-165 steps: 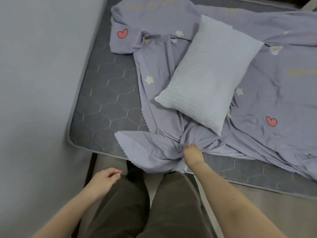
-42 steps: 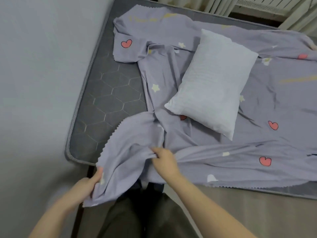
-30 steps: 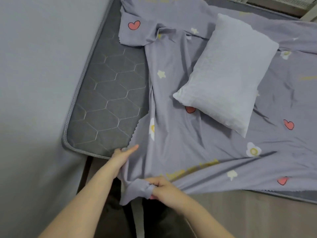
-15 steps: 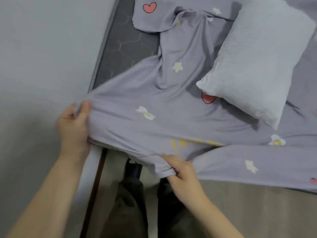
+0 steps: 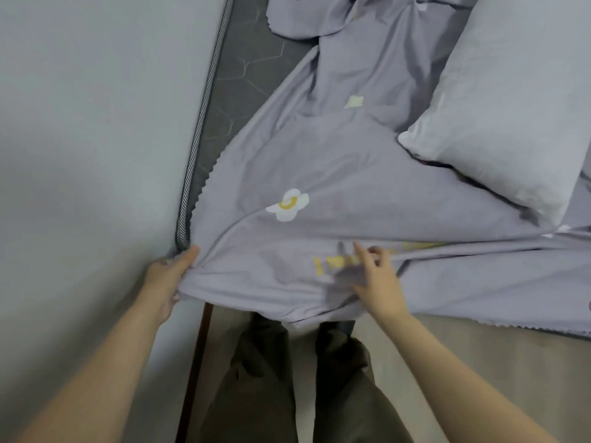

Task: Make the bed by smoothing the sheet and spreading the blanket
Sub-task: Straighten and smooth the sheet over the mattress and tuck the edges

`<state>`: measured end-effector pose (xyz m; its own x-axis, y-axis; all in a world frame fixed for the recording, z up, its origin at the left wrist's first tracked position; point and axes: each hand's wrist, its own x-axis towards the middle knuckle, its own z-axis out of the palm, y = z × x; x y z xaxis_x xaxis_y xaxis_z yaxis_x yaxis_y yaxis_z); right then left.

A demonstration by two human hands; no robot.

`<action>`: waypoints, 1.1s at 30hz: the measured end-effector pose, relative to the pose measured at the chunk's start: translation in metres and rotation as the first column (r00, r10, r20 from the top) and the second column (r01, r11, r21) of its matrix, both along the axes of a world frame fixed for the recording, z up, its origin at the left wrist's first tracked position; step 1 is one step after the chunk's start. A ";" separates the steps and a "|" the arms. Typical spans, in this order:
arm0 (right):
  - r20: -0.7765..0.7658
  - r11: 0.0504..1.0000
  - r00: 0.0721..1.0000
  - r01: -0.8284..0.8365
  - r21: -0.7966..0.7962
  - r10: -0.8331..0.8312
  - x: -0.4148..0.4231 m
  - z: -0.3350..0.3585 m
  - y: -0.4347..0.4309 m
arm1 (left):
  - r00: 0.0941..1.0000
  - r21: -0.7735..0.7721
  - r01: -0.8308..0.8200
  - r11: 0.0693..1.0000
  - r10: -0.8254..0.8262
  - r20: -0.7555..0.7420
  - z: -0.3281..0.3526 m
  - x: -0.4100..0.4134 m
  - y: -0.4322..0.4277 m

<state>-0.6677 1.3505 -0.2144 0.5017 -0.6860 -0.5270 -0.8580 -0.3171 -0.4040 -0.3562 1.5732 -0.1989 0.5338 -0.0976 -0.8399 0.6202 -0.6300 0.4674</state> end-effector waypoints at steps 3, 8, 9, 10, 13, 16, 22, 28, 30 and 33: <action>-0.440 0.985 0.889 -0.167 -0.053 0.127 -0.028 -0.007 -0.021 | 0.926 0.033 0.316 0.948 -0.301 -0.227 0.011 0.000 0.015; -0.509 0.921 0.836 -0.341 -0.189 0.205 -0.051 -0.016 -0.037 | 0.771 0.038 0.612 0.790 -0.585 -0.252 0.033 0.008 0.034; -0.483 0.916 0.852 -0.339 -0.215 0.202 -0.049 -0.013 -0.041 | 0.823 0.039 0.562 0.826 -0.554 -0.129 0.036 0.010 0.035; -0.446 0.917 0.875 -0.318 -0.241 0.186 -0.046 -0.009 -0.046 | 0.870 0.023 0.493 0.870 -0.493 0.009 0.040 0.012 0.032; -0.211 0.988 0.974 -0.109 -0.114 0.083 -0.033 0.016 -0.073 | 0.889 -0.040 0.318 0.947 -0.283 0.359 0.055 0.021 0.010; 0.036 0.963 0.998 0.044 0.266 -0.056 -0.027 0.049 -0.112 | 0.873 -0.204 0.232 0.951 -0.111 0.474 0.071 0.036 -0.030; 0.331 0.865 0.821 0.341 0.368 -0.465 -0.017 0.104 -0.182 | 0.858 -0.316 0.152 0.937 0.034 0.513 0.102 0.067 -0.126; 0.366 0.864 0.808 0.503 -0.021 -0.461 0.004 0.080 -0.207 | 0.993 -0.575 0.009 0.818 -0.077 -0.094 0.096 0.067 -0.171; 0.307 0.900 0.880 0.417 -0.129 -0.364 0.006 0.065 -0.202 | 0.974 -0.547 0.071 0.834 -0.175 -0.141 0.079 0.057 -0.170; 0.246 0.924 0.936 0.308 -0.226 -0.252 0.004 0.042 -0.188 | 0.929 -0.329 0.352 0.876 -0.371 0.006 0.053 0.040 -0.158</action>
